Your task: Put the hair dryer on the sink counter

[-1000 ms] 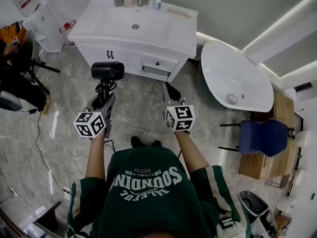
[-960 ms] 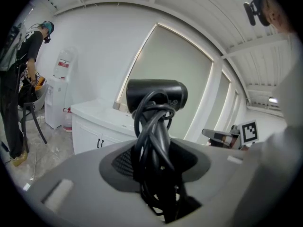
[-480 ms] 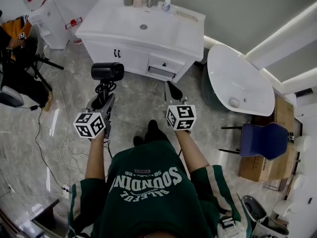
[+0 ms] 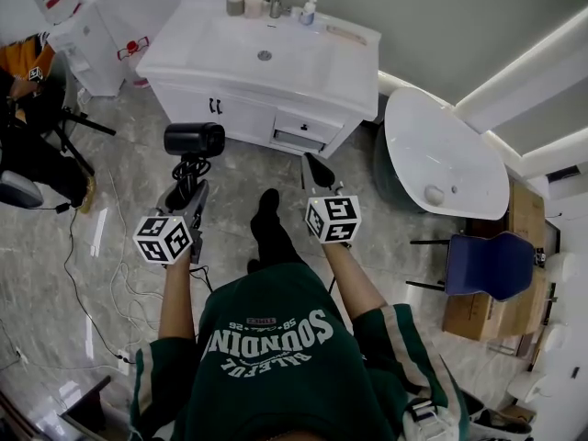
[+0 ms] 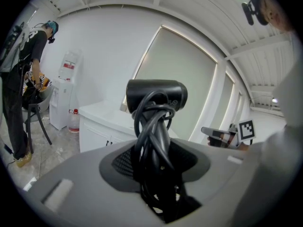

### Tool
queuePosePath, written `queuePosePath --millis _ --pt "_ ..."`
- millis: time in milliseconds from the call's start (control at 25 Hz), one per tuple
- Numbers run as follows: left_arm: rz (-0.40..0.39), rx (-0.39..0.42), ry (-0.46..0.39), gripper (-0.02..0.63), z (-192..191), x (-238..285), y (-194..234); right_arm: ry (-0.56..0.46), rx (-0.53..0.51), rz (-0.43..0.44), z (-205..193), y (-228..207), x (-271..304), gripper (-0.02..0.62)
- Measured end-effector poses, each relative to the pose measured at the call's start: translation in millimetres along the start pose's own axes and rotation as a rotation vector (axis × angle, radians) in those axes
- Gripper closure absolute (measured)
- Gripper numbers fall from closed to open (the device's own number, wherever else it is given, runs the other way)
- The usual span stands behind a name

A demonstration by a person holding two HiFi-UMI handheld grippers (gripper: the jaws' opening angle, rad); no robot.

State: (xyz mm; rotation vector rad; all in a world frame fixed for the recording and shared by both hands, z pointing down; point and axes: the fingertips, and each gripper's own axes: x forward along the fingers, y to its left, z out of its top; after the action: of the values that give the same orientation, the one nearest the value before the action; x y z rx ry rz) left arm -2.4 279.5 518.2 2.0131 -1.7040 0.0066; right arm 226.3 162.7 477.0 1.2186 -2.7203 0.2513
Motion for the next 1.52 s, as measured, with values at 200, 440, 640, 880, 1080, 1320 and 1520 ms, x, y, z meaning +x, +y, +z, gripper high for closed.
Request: queuePosePath --millis 200,440,640,880,1080,1320,1520 --pt "0.007 -0.005 0.018 0.379 10 22 21 0.014 0.012 0.013 3 -2 39 0.591" --pt "0.005 -0.016 0.032 0.379 31 76 55 0.033 0.010 0.023 3 -17 99 0.591" --pt "0.009 -0.037 0.044 0.379 63 134 84 0.056 0.023 0.021 17 -42 160 0.591" --pt "0.017 -0.042 0.048 0.379 107 206 112 0.070 0.030 0.047 40 -73 239 0.591" --pt "0.036 -0.038 0.045 0.379 139 251 139 0.077 0.040 0.085 58 -86 297 0.591" --pt "0.061 -0.040 0.038 0.379 170 286 168 0.074 0.034 0.107 77 -95 348 0.591" --pt "0.055 -0.041 0.044 0.379 193 310 202 0.071 0.036 0.089 87 -94 383 0.591"
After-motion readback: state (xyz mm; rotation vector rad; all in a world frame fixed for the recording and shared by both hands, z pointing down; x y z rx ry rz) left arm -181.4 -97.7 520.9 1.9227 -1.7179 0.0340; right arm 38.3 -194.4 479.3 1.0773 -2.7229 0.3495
